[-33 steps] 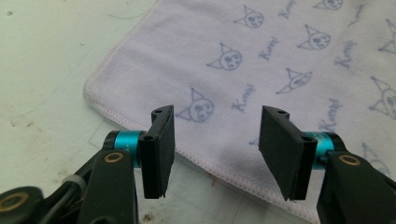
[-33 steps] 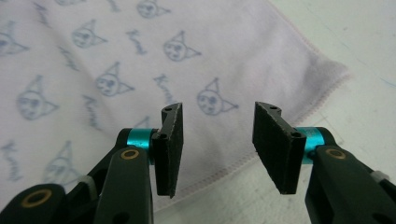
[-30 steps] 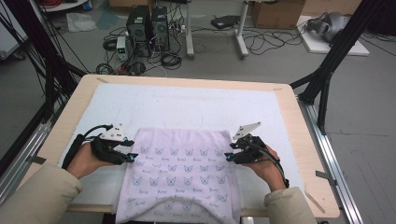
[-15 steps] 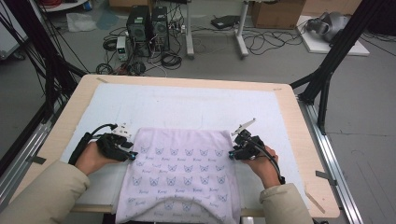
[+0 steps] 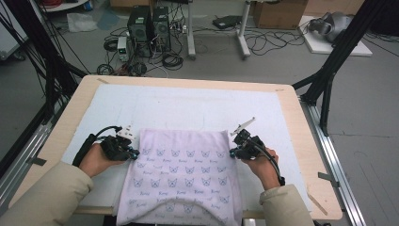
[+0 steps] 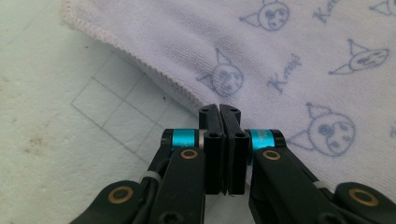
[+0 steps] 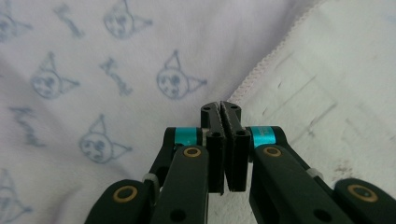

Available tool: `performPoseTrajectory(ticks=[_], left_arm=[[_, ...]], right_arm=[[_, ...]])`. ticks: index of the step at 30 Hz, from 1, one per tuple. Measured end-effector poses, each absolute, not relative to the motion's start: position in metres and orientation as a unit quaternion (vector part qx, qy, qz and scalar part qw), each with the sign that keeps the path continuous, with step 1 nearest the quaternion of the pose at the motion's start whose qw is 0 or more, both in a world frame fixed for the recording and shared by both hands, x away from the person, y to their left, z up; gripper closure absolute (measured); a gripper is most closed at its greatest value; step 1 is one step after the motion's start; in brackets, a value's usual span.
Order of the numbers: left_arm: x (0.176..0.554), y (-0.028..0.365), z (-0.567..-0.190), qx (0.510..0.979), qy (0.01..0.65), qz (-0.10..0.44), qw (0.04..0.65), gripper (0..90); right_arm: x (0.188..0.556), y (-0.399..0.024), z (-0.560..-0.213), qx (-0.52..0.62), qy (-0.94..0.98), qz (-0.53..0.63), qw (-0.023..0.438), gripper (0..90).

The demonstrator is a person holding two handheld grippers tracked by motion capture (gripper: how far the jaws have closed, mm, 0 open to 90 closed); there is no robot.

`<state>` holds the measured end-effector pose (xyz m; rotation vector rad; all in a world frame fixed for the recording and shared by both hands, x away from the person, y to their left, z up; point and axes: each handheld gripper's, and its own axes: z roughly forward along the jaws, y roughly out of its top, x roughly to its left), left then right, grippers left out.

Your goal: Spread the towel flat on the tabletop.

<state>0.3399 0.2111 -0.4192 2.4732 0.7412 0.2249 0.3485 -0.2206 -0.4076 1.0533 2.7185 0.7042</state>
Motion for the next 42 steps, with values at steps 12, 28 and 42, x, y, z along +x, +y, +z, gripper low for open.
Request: performPoseTrajectory(ticks=[12, 28, 42], left_arm=[[0.359, 0.229, -0.361, 0.882, 0.276, 0.146, 0.354, 88.5], [0.43, 0.236, -0.388, 0.87, 0.345, 0.104, 0.337, 46.8], [0.352, 0.238, -0.381, 0.903, 0.17, 0.104, 0.38, 30.9]], right_arm=[[0.353, -0.237, -0.368, 0.341, 0.859, 0.349, 0.156, 89.3], [0.407, -0.24, -0.375, 0.398, 0.82, 0.373, 0.171, 61.8], [0.358, -0.236, -0.383, 0.241, 0.895, 0.365, 0.085, 43.7]])
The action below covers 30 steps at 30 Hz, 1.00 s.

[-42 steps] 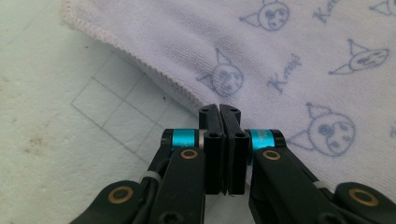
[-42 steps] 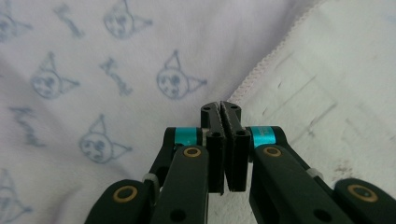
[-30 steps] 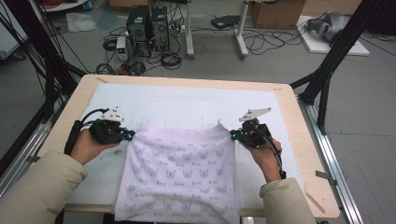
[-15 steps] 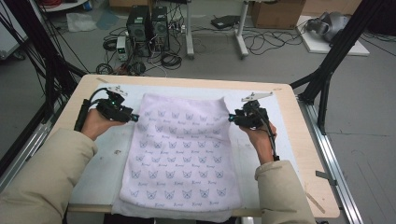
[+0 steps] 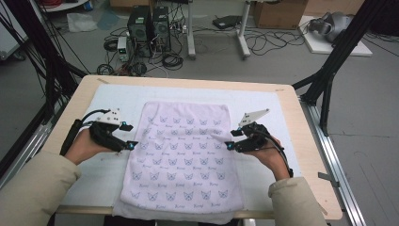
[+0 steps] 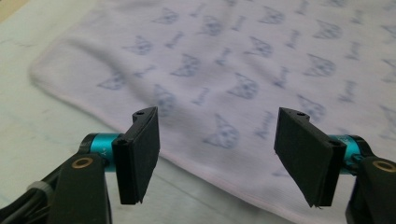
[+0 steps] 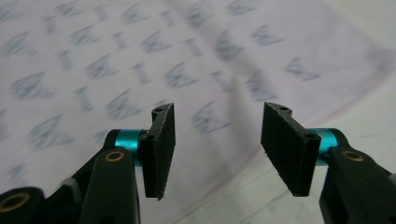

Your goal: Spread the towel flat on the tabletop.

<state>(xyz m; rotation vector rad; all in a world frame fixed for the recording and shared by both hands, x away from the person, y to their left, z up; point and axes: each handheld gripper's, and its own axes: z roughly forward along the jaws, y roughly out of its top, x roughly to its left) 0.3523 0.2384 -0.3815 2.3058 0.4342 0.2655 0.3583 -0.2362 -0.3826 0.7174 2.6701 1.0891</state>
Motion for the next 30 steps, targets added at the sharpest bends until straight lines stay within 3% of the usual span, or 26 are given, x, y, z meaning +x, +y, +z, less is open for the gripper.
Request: performPoseTrajectory(ticks=[7, 14, 30], left_arm=[[0.315, 0.243, -0.388, 0.919, 0.089, 0.091, 0.373, 30.6], [0.291, 0.246, -0.4, 0.928, 0.104, 0.065, 0.351, 33.1], [0.27, 0.246, -0.414, 0.926, 0.19, 0.027, 0.326, 37.4]], right_arm=[[0.32, -0.235, -0.391, 0.145, 0.93, 0.336, 0.036, 43.2], [0.3, -0.234, -0.404, 0.13, 0.95, 0.283, 0.008, 48.6], [0.269, -0.239, -0.408, 0.208, 0.948, 0.24, 0.019, 49.2]])
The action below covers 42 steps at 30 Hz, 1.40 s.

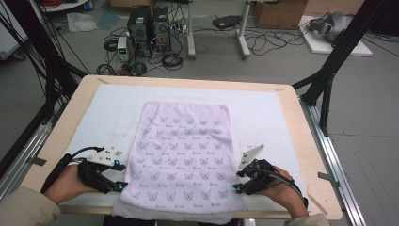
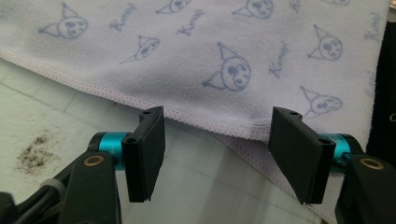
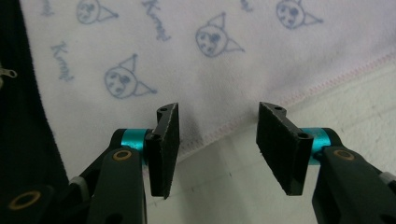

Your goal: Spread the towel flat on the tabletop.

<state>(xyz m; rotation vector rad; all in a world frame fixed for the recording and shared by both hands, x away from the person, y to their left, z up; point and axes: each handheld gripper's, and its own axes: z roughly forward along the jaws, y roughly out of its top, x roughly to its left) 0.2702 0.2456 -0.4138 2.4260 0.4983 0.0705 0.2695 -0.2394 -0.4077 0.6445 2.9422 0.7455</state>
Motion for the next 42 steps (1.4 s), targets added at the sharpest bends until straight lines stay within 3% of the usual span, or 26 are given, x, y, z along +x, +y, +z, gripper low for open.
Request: performPoseTrajectory(ticks=[5, 10, 14, 18, 25, 29, 33, 36, 42], left_arm=[[0.27, 0.241, -0.416, 0.924, 0.218, 0.01, 0.315, 46.1], [0.272, 0.236, -0.418, 0.926, 0.236, 0.001, 0.293, 63.7], [0.273, 0.231, -0.418, 0.926, 0.246, 0.007, 0.285, 80.3], [0.271, 0.228, -0.417, 0.934, 0.229, 0.004, 0.274, 89.3], [0.268, 0.228, -0.413, 0.939, 0.19, 0.022, 0.285, 88.8], [0.269, 0.226, -0.409, 0.935, 0.175, 0.042, 0.304, 54.9], [0.271, 0.22, -0.406, 0.939, 0.155, 0.036, 0.306, 45.3], [0.27, 0.212, -0.406, 0.946, 0.146, 0.051, 0.286, 44.3], [0.269, 0.203, -0.412, 0.958, 0.147, 0.058, 0.24, 58.6]], right_arm=[[0.269, -0.24, -0.411, 0.248, 0.94, 0.232, 0.007, 59.4], [0.271, -0.241, -0.41, 0.279, 0.933, 0.228, -0.007, 85.3], [0.271, -0.239, -0.409, 0.281, 0.932, 0.228, -0.011, 87.5], [0.272, -0.242, -0.407, 0.285, 0.928, 0.241, -0.019, 88.2], [0.273, -0.246, -0.403, 0.279, 0.925, 0.258, -0.019, 88.5], [0.273, -0.244, -0.404, 0.275, 0.927, 0.256, -0.015, 88.5], [0.273, -0.242, -0.404, 0.27, 0.928, 0.256, -0.014, 88.5], [0.273, -0.242, -0.403, 0.271, 0.928, 0.256, -0.016, 88.4], [0.273, -0.243, -0.404, 0.267, 0.929, 0.257, -0.014, 88.4]])
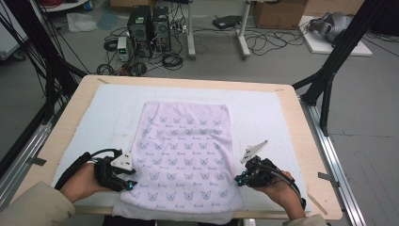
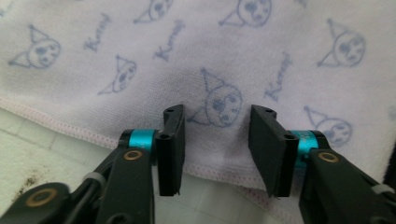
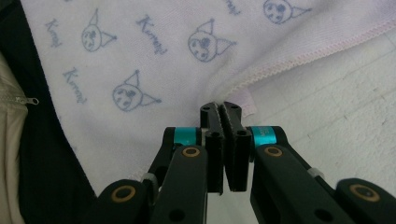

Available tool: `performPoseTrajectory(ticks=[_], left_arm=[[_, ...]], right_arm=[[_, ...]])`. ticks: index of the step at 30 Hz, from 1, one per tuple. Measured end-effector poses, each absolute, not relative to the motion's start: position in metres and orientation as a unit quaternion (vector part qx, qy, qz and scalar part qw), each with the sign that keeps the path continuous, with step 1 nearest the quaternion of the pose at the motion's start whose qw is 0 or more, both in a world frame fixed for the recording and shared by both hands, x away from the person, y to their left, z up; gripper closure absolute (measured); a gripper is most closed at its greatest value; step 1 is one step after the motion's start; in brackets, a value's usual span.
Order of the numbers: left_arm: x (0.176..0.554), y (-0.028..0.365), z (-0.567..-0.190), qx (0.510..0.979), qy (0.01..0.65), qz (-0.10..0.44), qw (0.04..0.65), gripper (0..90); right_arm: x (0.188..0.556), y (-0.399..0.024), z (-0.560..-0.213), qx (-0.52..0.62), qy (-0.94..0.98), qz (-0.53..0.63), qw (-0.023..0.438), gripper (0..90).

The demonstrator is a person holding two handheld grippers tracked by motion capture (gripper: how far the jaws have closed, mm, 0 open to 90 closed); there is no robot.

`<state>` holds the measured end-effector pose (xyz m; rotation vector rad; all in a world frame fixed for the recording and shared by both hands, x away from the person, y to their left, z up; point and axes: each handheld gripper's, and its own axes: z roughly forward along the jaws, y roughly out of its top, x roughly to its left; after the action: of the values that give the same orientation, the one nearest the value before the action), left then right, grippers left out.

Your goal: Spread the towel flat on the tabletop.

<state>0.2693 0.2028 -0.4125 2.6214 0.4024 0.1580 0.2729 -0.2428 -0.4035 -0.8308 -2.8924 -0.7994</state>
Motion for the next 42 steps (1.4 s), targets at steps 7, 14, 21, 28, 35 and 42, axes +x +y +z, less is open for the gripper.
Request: performPoseTrajectory(ticks=[7, 14, 21, 28, 35, 42], left_arm=[[0.267, 0.201, -0.41, 0.958, 0.161, 0.045, 0.232, 85.8], [0.264, 0.197, -0.408, 0.962, 0.147, 0.058, 0.224, 88.6], [0.269, 0.207, -0.386, 0.947, 0.159, 0.073, 0.268, 88.7], [0.293, 0.215, -0.354, 0.927, 0.176, 0.111, 0.312, 88.6], [0.344, 0.218, -0.325, 0.889, 0.215, 0.191, 0.355, 88.7], [0.386, 0.229, -0.348, 0.879, 0.284, 0.167, 0.345, 50.6]], right_arm=[[0.273, -0.244, -0.405, -0.266, -0.928, -0.259, 0.014, 88.4], [0.273, -0.244, -0.404, -0.265, -0.927, -0.266, 0.011, 88.4], [0.274, -0.246, -0.396, -0.259, -0.918, -0.3, -0.011, 88.6], [0.287, -0.251, -0.376, -0.268, -0.893, -0.358, -0.056, 89.0], [0.318, -0.252, -0.346, -0.307, -0.84, -0.418, -0.161, 89.1], [0.348, -0.248, -0.352, -0.351, -0.812, -0.41, -0.223, 58.1]])
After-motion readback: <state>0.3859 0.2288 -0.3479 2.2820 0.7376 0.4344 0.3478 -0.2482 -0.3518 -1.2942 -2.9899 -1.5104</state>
